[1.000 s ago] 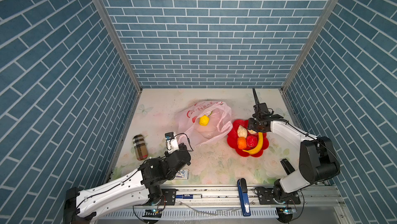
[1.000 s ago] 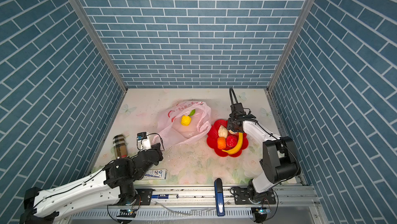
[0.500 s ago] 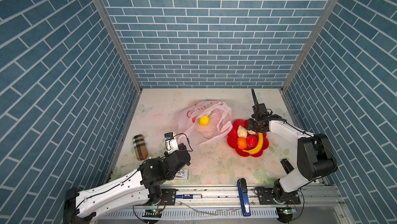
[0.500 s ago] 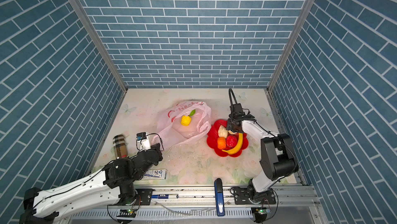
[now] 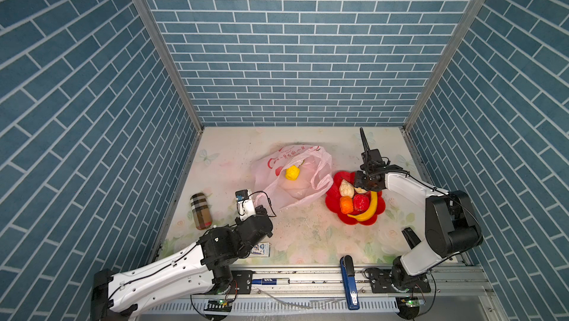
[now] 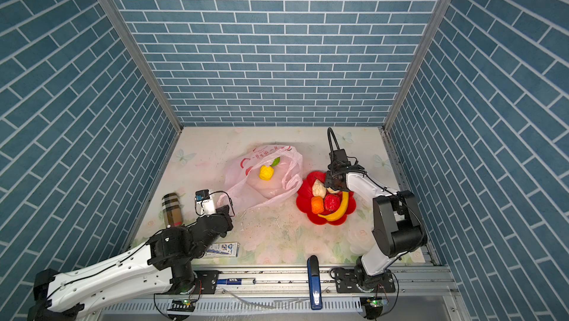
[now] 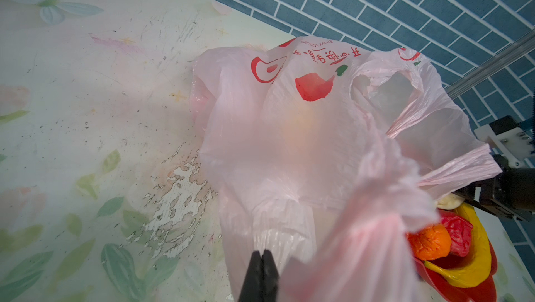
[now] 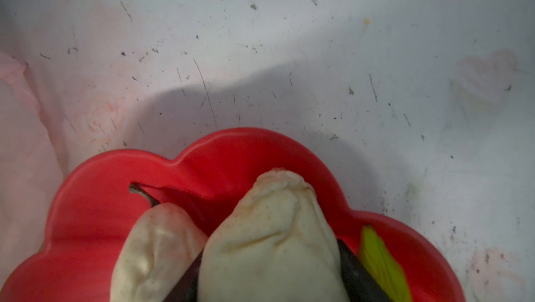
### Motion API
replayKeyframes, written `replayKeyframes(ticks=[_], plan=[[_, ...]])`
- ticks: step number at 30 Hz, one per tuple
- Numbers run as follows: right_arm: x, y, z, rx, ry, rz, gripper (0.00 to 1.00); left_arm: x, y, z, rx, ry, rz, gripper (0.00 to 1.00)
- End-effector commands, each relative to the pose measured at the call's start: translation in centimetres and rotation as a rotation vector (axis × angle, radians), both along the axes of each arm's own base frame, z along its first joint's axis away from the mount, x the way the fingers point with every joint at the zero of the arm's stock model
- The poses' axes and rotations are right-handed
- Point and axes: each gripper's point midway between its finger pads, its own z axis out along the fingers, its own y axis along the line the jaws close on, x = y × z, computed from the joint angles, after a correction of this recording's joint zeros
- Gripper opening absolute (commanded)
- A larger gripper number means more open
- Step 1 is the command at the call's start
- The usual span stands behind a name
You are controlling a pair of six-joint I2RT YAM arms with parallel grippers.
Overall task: Take fruits out of the plastic bag
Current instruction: Place the fruit on the plate.
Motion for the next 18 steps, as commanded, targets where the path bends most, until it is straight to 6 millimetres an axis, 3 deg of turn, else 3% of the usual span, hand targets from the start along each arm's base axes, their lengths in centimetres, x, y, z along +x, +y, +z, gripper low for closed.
replayKeyframes(ticks=[1, 18], plan=[[-0.69, -0.55, -1.05, -0.015, 0.028, -0.021, 0.55, -0.20, 0.36, -0.28, 0.013, 0.004, 0.001, 0.00], [-0.91, -0.48, -0.84, -0.006, 0.025, -0.017, 0.61, -0.40, 0.60, -0.60, -0.006, 0.008, 0.006, 0.00]])
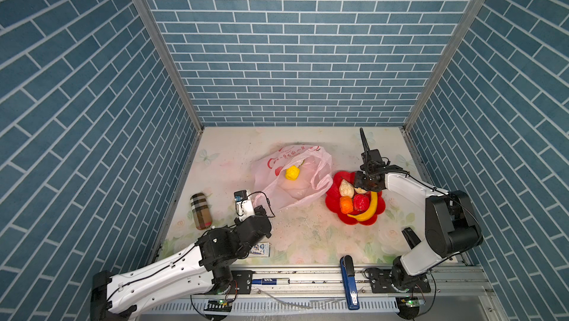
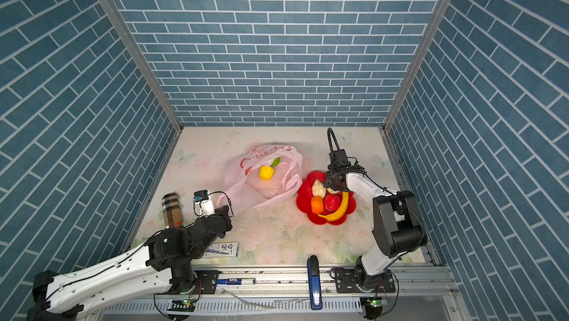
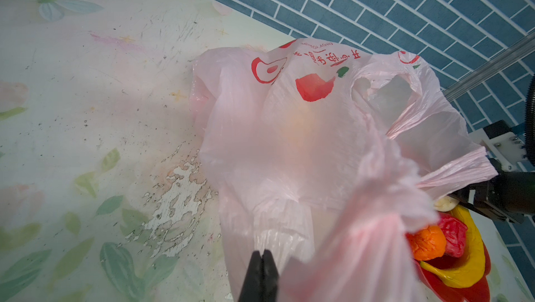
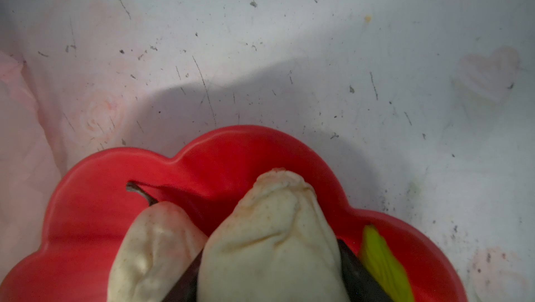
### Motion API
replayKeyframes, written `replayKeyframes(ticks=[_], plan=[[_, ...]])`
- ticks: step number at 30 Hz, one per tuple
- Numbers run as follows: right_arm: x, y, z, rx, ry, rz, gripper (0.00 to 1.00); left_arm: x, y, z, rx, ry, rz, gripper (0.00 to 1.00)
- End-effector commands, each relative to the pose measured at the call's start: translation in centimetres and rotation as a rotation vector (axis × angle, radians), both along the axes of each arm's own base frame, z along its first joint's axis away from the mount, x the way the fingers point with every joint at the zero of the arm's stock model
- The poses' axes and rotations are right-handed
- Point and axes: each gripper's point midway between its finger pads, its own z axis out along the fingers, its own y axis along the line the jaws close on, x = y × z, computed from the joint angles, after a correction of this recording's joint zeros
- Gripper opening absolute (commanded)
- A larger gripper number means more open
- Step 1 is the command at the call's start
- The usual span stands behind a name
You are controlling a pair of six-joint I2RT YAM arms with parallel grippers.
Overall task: Take fruits out of the plastic bag
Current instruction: Place the fruit on the plate.
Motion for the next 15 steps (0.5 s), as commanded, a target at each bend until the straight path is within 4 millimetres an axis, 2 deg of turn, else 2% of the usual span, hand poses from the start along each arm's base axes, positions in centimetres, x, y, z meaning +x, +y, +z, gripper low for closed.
replayKeyframes(ticks=[1, 15], plan=[[-0.8, -0.4, -0.7, -0.006, 0.021, -0.017, 0.62, -0.3, 0.4, -0.7, 0.011, 0.010, 0.003, 0.00], [-0.6, -0.1, 0.9, 0.012, -0.006, -0.005, 0.68, -0.2, 0.3, -0.6, 0.007, 0.009, 0.001, 0.00]])
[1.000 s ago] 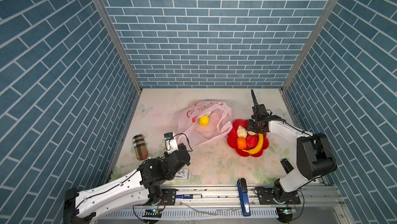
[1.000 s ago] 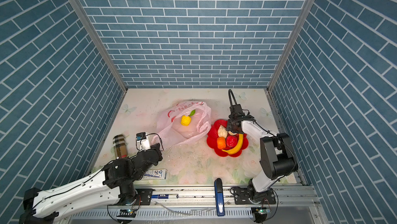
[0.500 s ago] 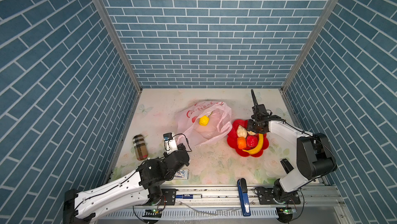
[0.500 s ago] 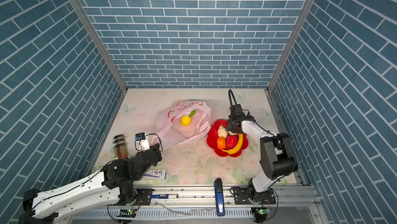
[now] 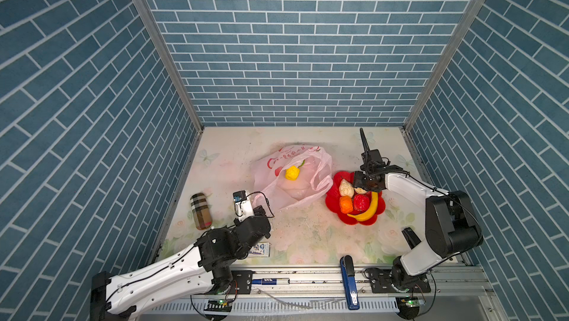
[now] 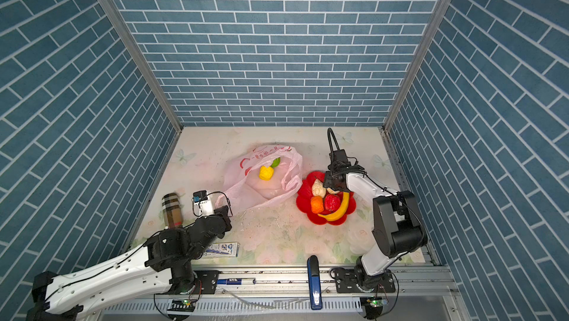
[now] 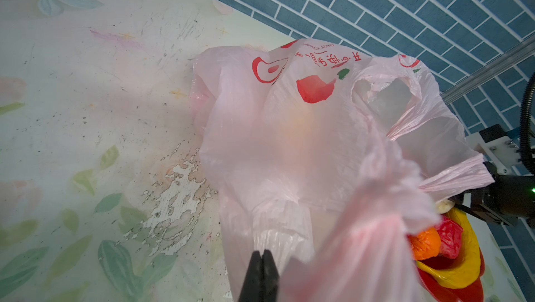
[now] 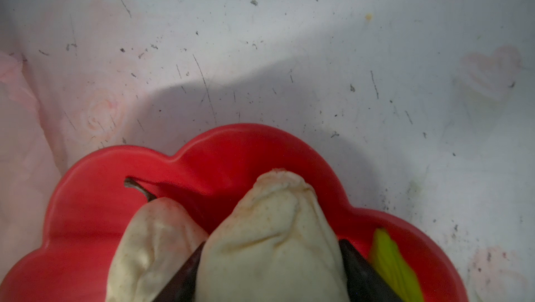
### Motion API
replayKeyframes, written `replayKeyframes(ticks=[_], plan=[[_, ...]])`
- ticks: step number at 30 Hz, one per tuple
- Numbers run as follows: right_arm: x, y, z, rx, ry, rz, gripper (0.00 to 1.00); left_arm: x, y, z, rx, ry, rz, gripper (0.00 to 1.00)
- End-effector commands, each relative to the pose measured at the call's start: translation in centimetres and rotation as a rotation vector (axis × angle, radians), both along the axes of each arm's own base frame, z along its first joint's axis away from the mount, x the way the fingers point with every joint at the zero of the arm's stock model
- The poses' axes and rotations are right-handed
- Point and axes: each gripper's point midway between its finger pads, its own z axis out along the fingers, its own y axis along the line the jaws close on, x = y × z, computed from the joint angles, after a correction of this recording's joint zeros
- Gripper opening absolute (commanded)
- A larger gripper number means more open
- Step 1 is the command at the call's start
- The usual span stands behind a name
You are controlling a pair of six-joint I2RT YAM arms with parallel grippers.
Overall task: Take fruits out of the plastic bag
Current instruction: Place the fruit on the plate.
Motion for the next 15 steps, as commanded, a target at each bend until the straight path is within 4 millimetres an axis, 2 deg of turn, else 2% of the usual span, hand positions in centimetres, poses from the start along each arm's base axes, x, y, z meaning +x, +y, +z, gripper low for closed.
replayKeyframes(ticks=[1, 15], plan=[[-0.4, -0.1, 1.0, 0.011, -0.012, -0.006, 0.68, -0.2, 0.2, -0.6, 0.021, 0.006, -0.003, 0.00], [-0.6, 0.4, 4.7, 0.029, -0.069, 0.029, 0.71, -0.1, -0.1, -0.5, 0.019, 0.002, -0.011, 0.00]])
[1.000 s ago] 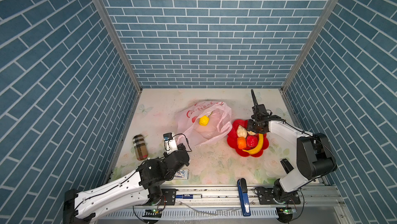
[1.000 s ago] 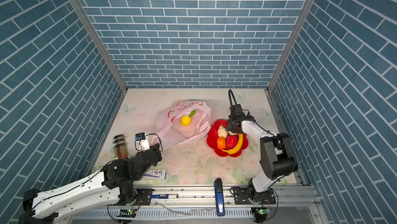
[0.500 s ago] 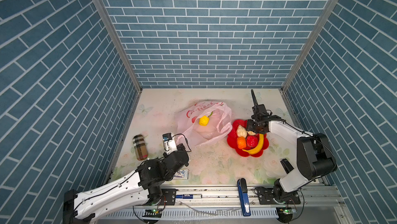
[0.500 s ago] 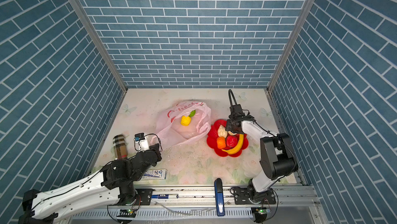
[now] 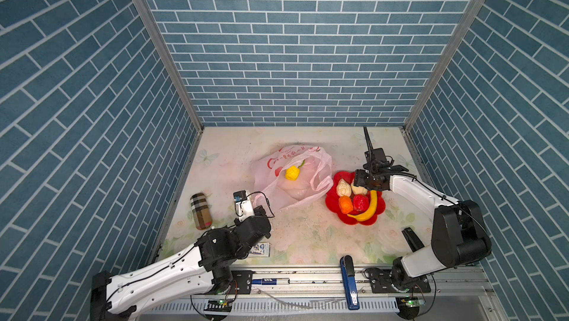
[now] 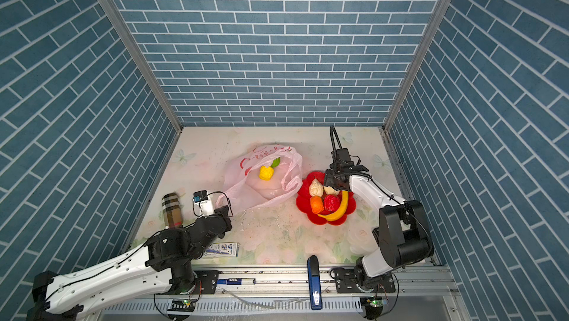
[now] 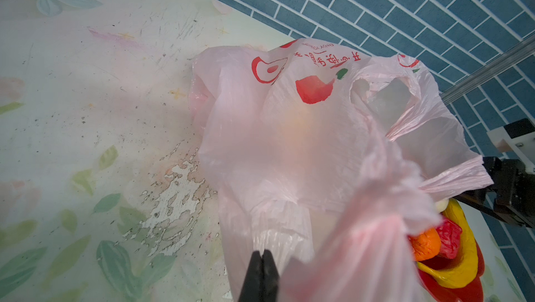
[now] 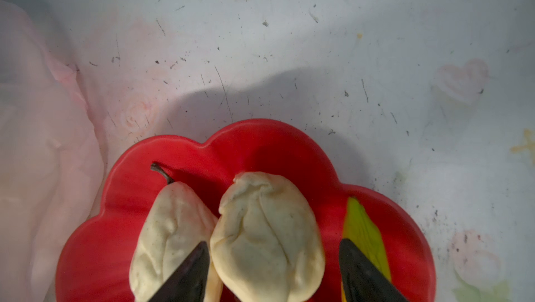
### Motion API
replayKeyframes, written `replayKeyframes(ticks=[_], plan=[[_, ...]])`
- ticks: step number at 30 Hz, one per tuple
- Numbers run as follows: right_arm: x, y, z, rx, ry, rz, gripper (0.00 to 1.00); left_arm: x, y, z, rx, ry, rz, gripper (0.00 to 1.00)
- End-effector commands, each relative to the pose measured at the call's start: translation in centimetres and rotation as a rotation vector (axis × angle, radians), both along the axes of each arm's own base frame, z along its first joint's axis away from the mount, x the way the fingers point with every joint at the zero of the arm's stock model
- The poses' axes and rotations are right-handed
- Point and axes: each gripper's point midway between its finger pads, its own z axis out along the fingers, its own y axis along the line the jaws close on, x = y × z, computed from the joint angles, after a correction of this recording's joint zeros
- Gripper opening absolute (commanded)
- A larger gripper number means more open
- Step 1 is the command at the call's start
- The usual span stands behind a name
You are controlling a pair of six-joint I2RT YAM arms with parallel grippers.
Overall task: Take fruits out of the plastic bag
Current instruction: Place the fruit on the plate, then pick up the fruit from the plastic bag.
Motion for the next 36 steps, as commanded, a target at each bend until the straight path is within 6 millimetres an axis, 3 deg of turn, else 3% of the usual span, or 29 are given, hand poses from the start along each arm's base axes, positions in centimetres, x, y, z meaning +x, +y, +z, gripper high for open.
replayKeyframes(ticks=[1, 6, 13, 17, 21, 26, 29, 36], plan=[[0.0, 0.4, 2.3, 0.006, -0.031, 0.021, 0.71, -0.1, 0.0, -0.5, 0.020, 0.002, -0.010, 0.00], [-0.7, 3.2, 6.0, 0.050, -0.112, 0.124, 0.66, -0.1, 0.0, -0.3, 0.028, 0.004, -0.012, 0.00], [-3.6, 10.5, 14.4, 0.086, -0.306, 0.362, 0.62, 0.0, -0.4, -0.5, 0.027, 0.009, -0.017, 0.00], [-5.4, 15.3, 16.6, 0.158, -0.349, 0.480, 0.60, 0.1, -0.6, -0.4, 0.027, 0.008, -0.022, 0.00], [-6.5, 20.6, 15.9, 0.244, -0.325, 0.582, 0.59, 0.1, -1.0, -0.2, 0.023, 0.005, -0.031, 0.00], [-6.2, 25.5, 12.2, 0.262, -0.274, 0.629, 0.58, 0.4, -1.6, 0.3, 0.014, -0.003, -0.041, 0.00], [-5.3, 27.1, 9.8, 0.263, -0.246, 0.618, 0.58, 0.4, -1.7, 0.6, 0.006, -0.011, -0.043, 0.00], [-2.1, 28.6, 5.4, 0.185, -0.229, 0.546, 0.62, 0.2, -1.4, 0.1, 0.003, -0.004, -0.044, 0.00]])
